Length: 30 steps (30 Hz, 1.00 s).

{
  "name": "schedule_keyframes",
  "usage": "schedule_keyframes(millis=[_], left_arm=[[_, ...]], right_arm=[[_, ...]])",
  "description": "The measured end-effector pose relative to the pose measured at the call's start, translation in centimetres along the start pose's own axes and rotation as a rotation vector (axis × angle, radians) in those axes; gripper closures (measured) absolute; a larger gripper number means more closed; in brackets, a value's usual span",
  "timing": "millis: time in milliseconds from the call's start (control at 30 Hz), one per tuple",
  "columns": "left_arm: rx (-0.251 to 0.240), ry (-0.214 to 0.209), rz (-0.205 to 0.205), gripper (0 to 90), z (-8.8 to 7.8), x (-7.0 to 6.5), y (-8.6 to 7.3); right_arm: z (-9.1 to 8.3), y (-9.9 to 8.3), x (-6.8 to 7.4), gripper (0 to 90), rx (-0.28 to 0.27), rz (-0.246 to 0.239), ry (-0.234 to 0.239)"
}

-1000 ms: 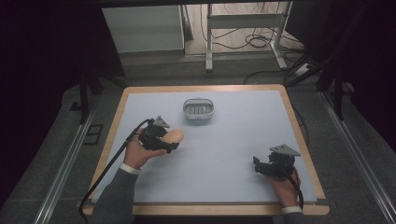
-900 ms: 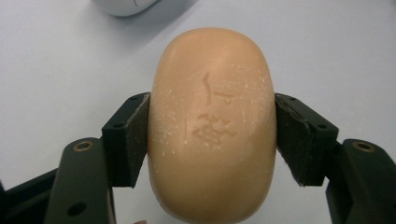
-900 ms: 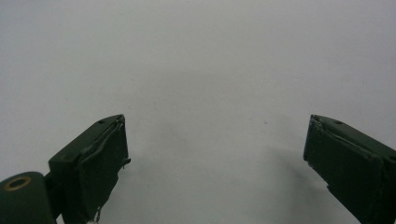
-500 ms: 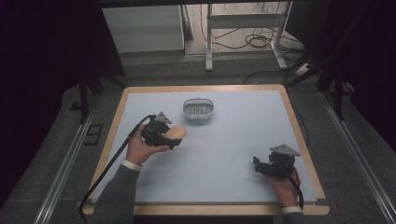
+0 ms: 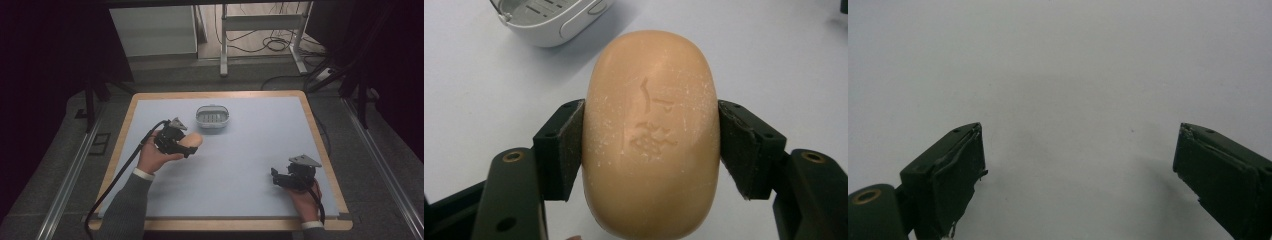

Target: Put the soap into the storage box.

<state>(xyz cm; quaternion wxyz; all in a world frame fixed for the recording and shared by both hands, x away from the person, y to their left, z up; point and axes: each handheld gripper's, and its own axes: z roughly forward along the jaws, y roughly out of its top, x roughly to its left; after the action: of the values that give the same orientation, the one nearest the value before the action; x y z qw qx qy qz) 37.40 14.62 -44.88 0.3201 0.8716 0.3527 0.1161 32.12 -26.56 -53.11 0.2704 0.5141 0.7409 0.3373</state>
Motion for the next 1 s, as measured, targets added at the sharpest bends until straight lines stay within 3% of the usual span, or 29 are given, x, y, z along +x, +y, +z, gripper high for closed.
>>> schedule_keyframes(millis=[333, 767, 1000], left_arm=[[0.008, 0.002, 0.023, 32.2, 0.5, -0.1, 0.9], [0.009, 0.007, 0.001, 32.2, 0.9, 0.8, 1.1], [0.019, 0.009, 0.026, 32.1, 1.5, 0.5, 2.0]], right_arm=[[0.0, 0.0, 0.0, 6.4, -0.001, 0.000, -0.002], [0.0, 0.0, 0.0, 6.5, 0.000, 0.003, 0.002], [0.0, 0.0, 0.0, 6.5, -0.001, 0.002, -0.002]])
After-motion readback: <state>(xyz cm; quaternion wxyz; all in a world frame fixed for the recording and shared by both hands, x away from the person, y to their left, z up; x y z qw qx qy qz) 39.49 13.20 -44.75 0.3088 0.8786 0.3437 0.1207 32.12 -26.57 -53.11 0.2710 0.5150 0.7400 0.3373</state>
